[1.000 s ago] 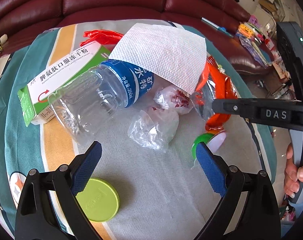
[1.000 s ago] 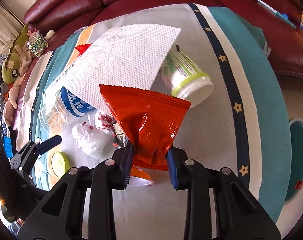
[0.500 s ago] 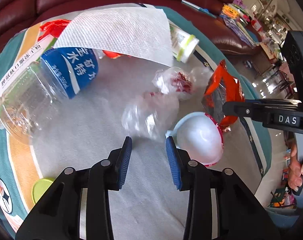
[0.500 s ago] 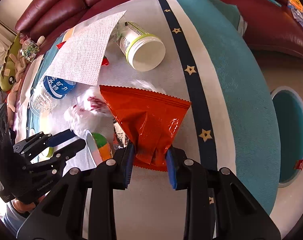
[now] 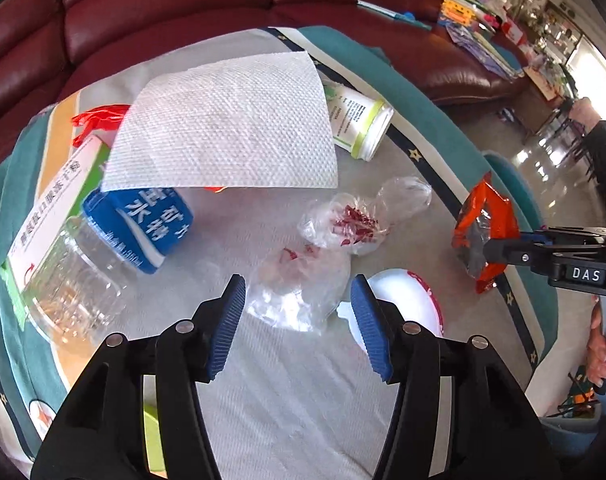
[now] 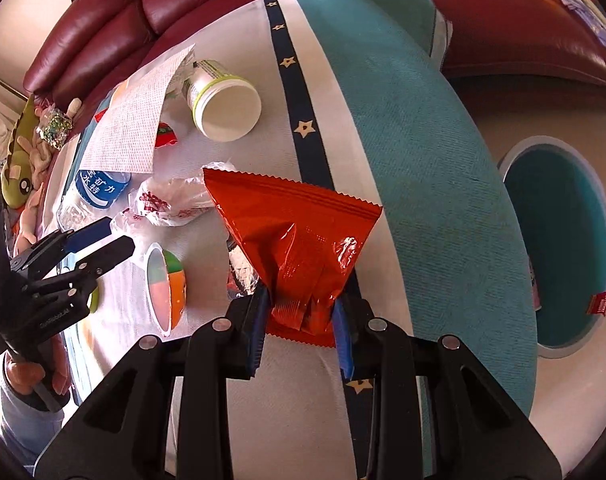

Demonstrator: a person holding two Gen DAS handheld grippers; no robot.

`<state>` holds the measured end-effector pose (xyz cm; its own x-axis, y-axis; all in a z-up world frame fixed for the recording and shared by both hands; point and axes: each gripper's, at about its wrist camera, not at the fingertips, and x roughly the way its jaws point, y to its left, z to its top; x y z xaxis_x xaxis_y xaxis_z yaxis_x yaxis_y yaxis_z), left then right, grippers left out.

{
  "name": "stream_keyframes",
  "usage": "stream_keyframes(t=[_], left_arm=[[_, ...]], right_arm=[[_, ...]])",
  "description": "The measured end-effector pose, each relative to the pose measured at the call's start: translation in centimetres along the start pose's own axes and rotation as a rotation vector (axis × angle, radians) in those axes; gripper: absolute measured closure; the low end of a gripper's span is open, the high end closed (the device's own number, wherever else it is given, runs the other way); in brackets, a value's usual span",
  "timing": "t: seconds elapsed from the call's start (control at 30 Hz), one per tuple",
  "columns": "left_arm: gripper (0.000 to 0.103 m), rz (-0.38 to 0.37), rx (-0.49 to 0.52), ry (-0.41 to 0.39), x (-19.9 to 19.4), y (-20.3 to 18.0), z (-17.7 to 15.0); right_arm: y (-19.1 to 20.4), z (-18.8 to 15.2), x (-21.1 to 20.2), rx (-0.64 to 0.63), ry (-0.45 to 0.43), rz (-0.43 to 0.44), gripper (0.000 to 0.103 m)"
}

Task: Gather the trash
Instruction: 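Carry the red snack bag and clear plastic bag over the bin and release both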

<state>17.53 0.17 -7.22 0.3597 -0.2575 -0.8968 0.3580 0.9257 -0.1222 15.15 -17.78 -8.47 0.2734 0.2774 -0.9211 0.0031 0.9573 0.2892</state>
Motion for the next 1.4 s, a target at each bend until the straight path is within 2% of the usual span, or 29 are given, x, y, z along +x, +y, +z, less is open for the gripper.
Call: stream_keyframes(t=[0.13, 0.27, 0.37, 0.43, 0.53, 0.73, 0.93, 1.07, 1.23, 1.4], left_arm=[[0.047, 0.002, 0.064, 0.023, 1.9, -2.0, 1.5], [0.044, 0.005, 0.082, 0.067, 3.8, -2.9, 1.5], [0.044, 0.0, 0.094, 0.048, 4.1, -3.6, 1.4], [0.065, -0.003, 0.098, 0.039, 4.0, -4.1, 1.4], [0.074, 0.033, 0.107, 0.01, 3.1, -4.9, 1.0], [0.075, 0.042, 0.062, -0.062, -0.4, -5.1, 0.3], [0.075, 0.027, 0.038, -0.096, -3.7, -5.9, 0.0], [0.075, 0.015, 0.062, -0.114, -4.8, -8.2, 0.7], [0.075, -0.022, 0.125, -0.115, -4.6, -12.9, 1.6], [0.075, -0.056, 0.198, -0.088, -2.9, -18.3, 2.5]], right_arm=[[-1.0, 0.4, -0.4, 0.018, -0.009, 0.006, 0.075], [-1.4, 0.3, -0.1, 0.018, 0.001, 0.016, 0.075], [-1.7, 0.3, 0.6, 0.02, 0.013, 0.02, 0.075], [-1.8, 0.2, 0.8, 0.028, 0.014, 0.029, 0.075], [-2.1, 0.3, 0.5, 0.038, 0.004, 0.044, 0.075], [-3.1, -0.1, -1.0, 0.051, -0.031, 0.064, 0.075], [-4.4, -0.9, -3.4, 0.072, -0.083, 0.071, 0.075], [-5.9, -1.5, -5.7, 0.089, -0.128, 0.059, 0.075], [-8.8, -2.3, -9.4, 0.118, -0.197, 0.006, 0.075], [-13.9, -3.8, -12.8, 0.181, -0.254, -0.052, 0.074]])
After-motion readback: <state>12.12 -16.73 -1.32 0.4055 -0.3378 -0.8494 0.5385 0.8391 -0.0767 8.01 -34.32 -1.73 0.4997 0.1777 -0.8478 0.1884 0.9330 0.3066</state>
